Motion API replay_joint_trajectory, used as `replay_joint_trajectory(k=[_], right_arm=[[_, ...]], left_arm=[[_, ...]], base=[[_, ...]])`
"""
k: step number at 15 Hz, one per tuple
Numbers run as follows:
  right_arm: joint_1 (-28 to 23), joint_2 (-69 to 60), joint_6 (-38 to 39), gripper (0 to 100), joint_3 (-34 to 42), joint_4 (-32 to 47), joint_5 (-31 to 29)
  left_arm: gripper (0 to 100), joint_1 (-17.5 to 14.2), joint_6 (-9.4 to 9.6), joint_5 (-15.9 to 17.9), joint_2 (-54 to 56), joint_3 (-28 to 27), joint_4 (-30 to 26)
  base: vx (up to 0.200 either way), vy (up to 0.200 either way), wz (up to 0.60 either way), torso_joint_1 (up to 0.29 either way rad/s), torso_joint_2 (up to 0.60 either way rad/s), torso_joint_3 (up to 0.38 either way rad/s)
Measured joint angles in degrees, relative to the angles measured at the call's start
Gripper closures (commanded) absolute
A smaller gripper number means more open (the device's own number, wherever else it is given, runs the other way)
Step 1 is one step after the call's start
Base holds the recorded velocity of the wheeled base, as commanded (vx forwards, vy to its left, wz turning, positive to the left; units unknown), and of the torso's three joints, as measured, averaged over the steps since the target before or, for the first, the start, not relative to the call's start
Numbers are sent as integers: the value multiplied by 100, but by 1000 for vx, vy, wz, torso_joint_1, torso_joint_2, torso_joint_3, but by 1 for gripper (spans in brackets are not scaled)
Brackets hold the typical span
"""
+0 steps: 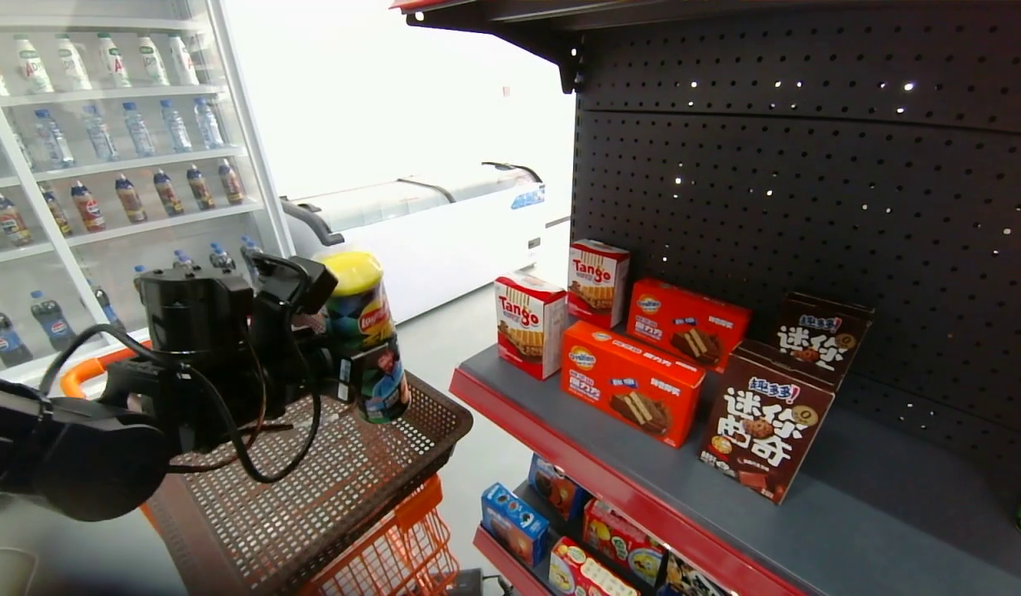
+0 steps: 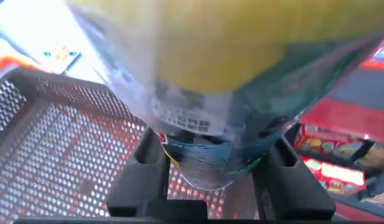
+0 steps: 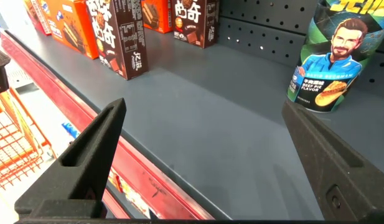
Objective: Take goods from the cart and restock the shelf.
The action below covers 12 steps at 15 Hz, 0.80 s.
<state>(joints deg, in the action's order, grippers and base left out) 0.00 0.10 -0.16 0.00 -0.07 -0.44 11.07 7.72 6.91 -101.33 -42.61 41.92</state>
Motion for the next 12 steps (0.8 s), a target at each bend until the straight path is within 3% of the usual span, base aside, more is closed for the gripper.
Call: replay_joint_trajectory(k=[2, 9, 12], right_arm=[[0, 0, 0, 0, 0, 0, 1], [5, 0, 0, 0, 0, 0, 0], [2, 0, 0, 0, 0, 0, 0]], left_arm=[[100, 50, 13, 189, 354, -162, -525], [100, 349, 22, 285, 808, -408, -722], [100, 574, 22, 375, 981, -457, -1306]], base=[[0, 0, 0, 0, 0, 0], [0, 0, 0, 0, 0, 0], [0, 0, 0, 0, 0, 0]])
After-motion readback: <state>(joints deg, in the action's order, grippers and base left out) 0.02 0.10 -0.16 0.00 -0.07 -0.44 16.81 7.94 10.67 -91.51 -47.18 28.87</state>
